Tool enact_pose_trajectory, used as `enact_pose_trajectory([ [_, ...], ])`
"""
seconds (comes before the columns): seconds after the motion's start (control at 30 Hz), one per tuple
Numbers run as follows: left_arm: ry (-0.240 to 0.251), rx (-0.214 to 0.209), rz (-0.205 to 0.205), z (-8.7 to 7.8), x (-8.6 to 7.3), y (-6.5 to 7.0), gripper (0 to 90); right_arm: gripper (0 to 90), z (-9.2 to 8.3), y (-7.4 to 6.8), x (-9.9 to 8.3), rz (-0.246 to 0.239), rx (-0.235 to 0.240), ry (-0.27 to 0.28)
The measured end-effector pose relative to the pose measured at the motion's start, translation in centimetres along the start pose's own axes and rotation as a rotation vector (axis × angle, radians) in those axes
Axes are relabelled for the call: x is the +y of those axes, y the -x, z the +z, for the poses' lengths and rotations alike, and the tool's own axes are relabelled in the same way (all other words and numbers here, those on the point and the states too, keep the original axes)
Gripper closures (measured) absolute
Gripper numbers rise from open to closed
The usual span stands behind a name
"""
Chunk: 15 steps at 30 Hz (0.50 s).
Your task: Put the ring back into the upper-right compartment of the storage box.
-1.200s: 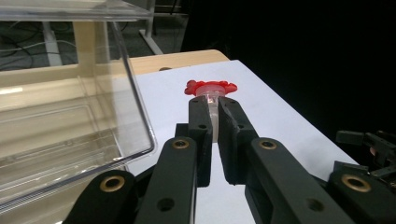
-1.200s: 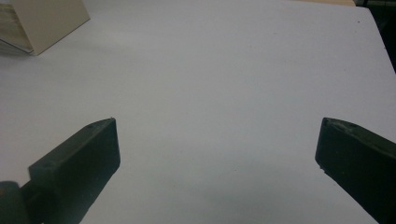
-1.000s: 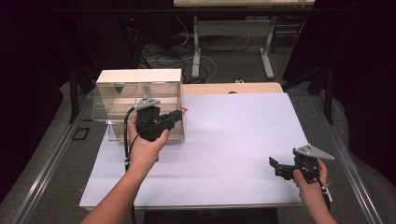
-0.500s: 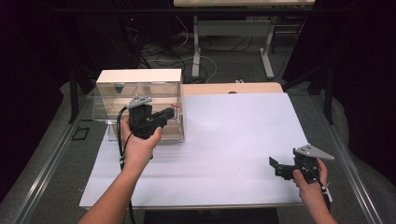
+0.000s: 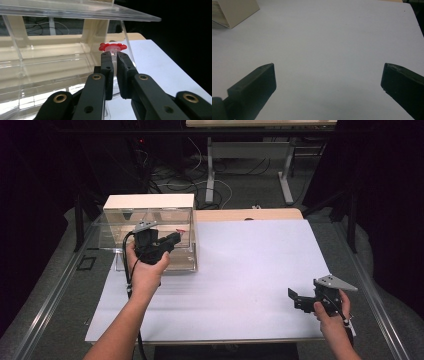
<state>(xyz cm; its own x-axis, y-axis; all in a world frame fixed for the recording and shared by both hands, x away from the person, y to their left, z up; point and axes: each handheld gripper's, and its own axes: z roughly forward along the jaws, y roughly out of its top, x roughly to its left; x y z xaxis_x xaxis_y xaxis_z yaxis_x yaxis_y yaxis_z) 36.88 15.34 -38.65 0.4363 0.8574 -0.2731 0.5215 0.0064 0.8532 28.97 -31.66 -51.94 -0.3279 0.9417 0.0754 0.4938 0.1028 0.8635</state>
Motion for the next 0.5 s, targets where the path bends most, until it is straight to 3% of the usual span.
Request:
enact_pose_trajectory([
  [0.5,-0.002,0.043,-0.018,0.93,0.38,-1.02,84.7,0.0,-0.11,0.03,0.01,-0.001,-0.004,0.003],
])
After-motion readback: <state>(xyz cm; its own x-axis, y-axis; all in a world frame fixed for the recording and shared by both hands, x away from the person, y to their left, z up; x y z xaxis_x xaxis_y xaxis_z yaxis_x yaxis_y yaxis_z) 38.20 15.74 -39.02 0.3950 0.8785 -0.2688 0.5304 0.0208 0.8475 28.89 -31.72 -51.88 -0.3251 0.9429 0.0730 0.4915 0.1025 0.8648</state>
